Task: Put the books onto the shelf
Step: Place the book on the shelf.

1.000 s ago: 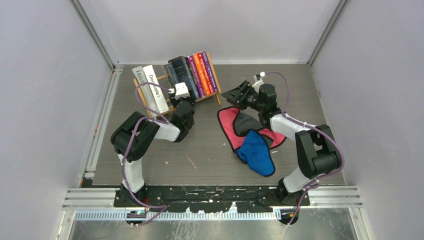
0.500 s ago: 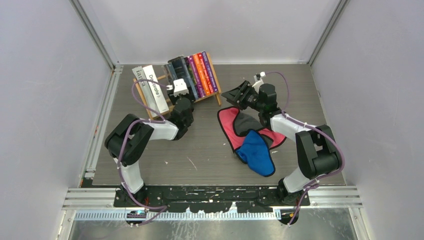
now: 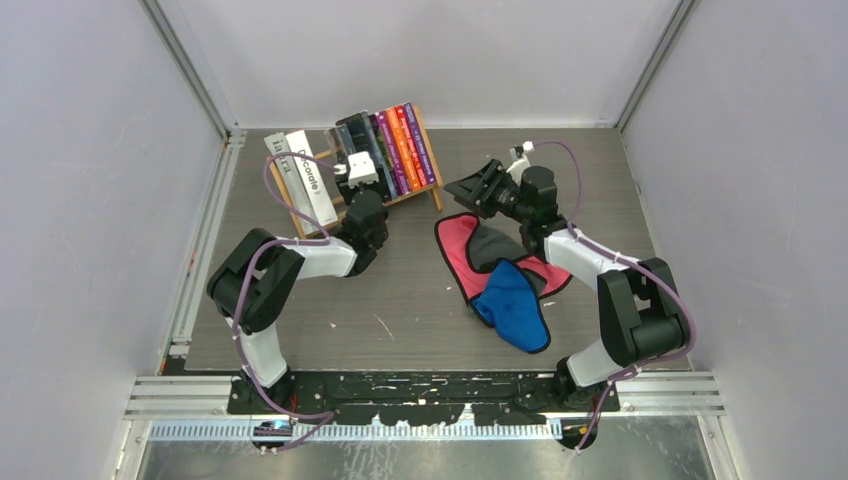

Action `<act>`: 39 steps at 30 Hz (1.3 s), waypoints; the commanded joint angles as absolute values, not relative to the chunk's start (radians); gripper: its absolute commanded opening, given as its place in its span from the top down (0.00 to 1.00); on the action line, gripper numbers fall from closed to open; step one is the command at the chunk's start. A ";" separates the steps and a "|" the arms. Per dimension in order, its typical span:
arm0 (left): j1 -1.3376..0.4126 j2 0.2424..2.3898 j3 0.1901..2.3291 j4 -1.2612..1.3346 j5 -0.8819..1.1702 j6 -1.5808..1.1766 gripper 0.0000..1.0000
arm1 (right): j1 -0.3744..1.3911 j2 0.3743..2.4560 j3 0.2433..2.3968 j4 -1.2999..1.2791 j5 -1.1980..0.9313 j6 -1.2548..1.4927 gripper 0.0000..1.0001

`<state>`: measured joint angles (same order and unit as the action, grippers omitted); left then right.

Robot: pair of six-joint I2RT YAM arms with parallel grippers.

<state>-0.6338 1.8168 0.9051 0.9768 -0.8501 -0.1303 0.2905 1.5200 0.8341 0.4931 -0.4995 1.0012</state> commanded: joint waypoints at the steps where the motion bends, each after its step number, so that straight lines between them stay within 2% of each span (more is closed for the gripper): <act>1: -0.635 1.755 0.956 1.007 -0.844 -0.123 0.45 | 0.289 1.466 0.870 0.513 -0.504 0.995 0.41; 39: -0.635 1.656 0.968 0.932 -0.849 -0.109 0.46 | 0.322 1.438 0.876 0.486 -0.479 0.991 0.41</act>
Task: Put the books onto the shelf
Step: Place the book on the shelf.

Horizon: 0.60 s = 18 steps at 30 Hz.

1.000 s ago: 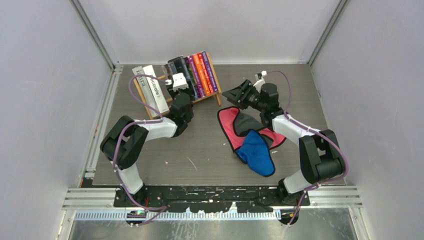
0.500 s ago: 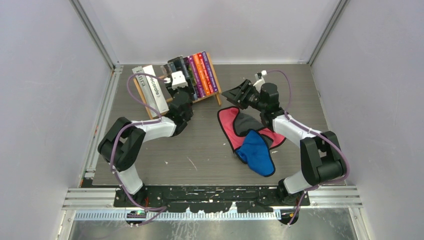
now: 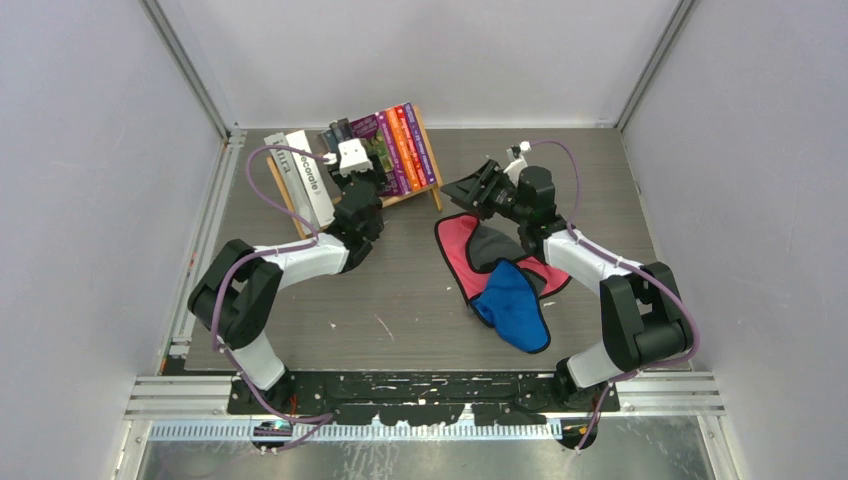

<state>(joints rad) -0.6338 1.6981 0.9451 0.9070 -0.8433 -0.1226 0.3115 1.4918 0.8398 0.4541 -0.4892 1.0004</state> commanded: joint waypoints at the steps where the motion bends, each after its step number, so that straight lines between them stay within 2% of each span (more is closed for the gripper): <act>1: -0.636 1.655 0.963 0.934 -0.850 -0.110 0.46 | 0.322 1.436 0.876 0.484 -0.479 0.991 0.41; 10: -0.636 1.615 0.965 0.904 -0.862 -0.114 0.46 | 0.332 1.426 0.890 0.462 -0.473 0.978 0.41; 18: -0.626 1.464 1.034 0.580 -0.868 -0.194 0.45 | 0.400 1.418 0.980 0.284 -0.397 0.845 0.42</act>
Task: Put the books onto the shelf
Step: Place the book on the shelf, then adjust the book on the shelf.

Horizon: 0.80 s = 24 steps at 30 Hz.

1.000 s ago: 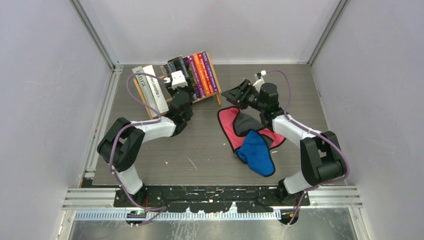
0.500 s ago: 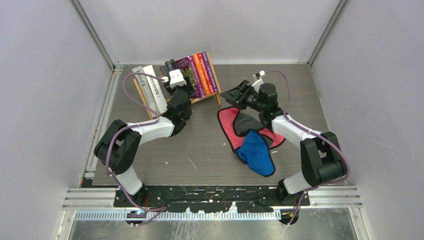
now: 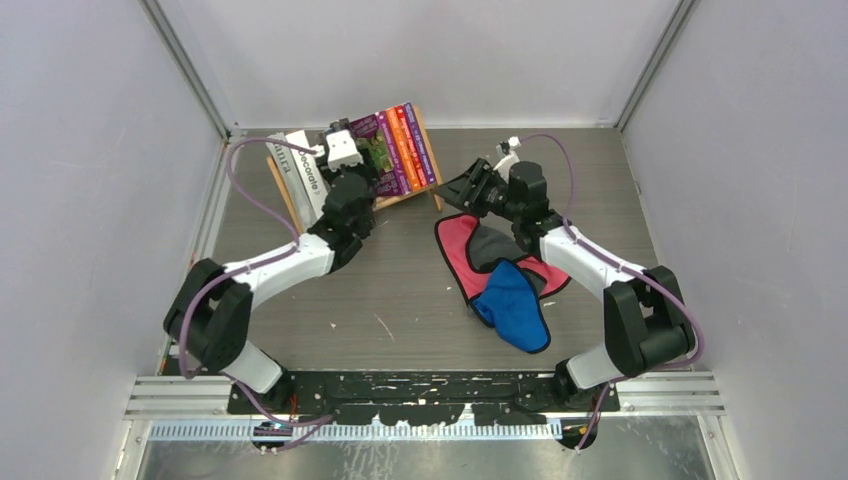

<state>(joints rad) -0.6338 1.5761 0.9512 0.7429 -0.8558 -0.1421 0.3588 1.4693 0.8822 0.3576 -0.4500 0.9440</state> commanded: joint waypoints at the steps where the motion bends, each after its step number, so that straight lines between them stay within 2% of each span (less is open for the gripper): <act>1: -0.620 1.441 1.052 0.518 -0.858 -0.213 0.46 | 0.413 1.421 0.998 0.260 -0.385 0.827 0.43; 5: -0.604 1.370 1.122 0.299 -0.803 -0.271 0.46 | 0.485 1.441 1.105 0.145 -0.313 0.724 0.52; 8: -0.589 1.338 1.188 0.099 -0.783 -0.352 0.45 | 0.545 1.482 1.202 0.069 -0.260 0.655 0.63; 15: -0.574 1.213 1.156 -0.058 -0.791 -0.444 0.46 | 0.669 1.664 1.449 -0.063 -0.188 0.537 0.82; 19: -0.558 1.174 1.152 -0.129 -0.757 -0.479 0.47 | 0.711 1.740 1.534 -0.098 -0.116 0.485 0.84; 24: -0.506 1.226 1.183 -0.198 -0.626 -0.553 0.48 | 0.706 1.728 1.539 -0.092 -0.027 0.440 0.85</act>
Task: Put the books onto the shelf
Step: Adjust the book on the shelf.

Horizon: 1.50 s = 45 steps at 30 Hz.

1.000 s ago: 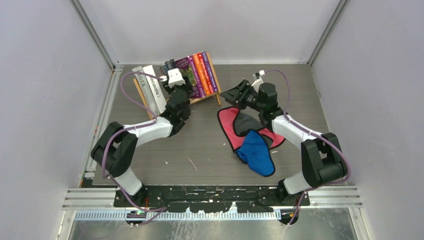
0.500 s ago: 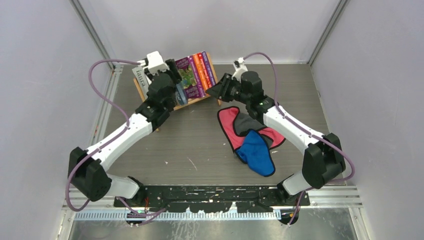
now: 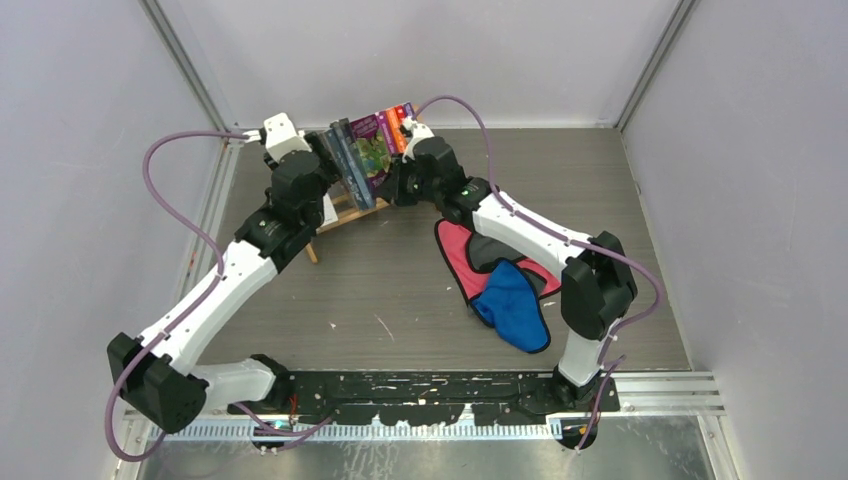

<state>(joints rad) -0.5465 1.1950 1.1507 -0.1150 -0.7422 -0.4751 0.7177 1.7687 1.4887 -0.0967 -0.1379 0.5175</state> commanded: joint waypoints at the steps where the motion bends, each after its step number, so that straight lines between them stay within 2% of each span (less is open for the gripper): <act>1: -0.500 1.242 1.189 -0.194 -0.601 -0.559 0.48 | 0.702 1.722 1.536 -0.094 -0.017 0.428 0.85; 4: -0.496 1.300 1.207 -0.182 -0.564 -0.572 0.52 | 0.674 1.702 1.518 -0.094 -0.003 0.413 0.85; 6: -0.493 1.343 1.235 -0.191 -0.565 -0.580 0.69 | 0.645 1.688 1.500 -0.084 -0.003 0.412 0.85; 7: -0.490 1.362 1.247 -0.197 -0.565 -0.586 0.73 | 0.629 1.682 1.491 -0.079 -0.003 0.413 0.85; 17: -0.459 1.472 1.305 -0.218 -0.563 -0.611 0.79 | 0.507 1.686 1.453 -0.013 -0.071 0.443 0.85; 20: -0.447 1.490 1.314 -0.232 -0.566 -0.624 0.94 | 0.494 1.694 1.446 -0.006 -0.079 0.449 0.85; 22: -0.445 1.498 1.317 -0.239 -0.574 -0.630 1.00 | 0.486 1.698 1.444 -0.006 -0.085 0.453 0.85; 45: -0.431 1.616 1.327 -0.217 -0.678 -0.642 1.00 | 0.407 1.746 1.473 0.068 -0.112 0.454 0.86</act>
<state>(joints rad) -0.4416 1.6115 1.2919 -0.2596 -0.6327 -0.6262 0.4149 1.7351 1.4376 0.0002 -0.0994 0.4522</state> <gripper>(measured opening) 0.006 0.145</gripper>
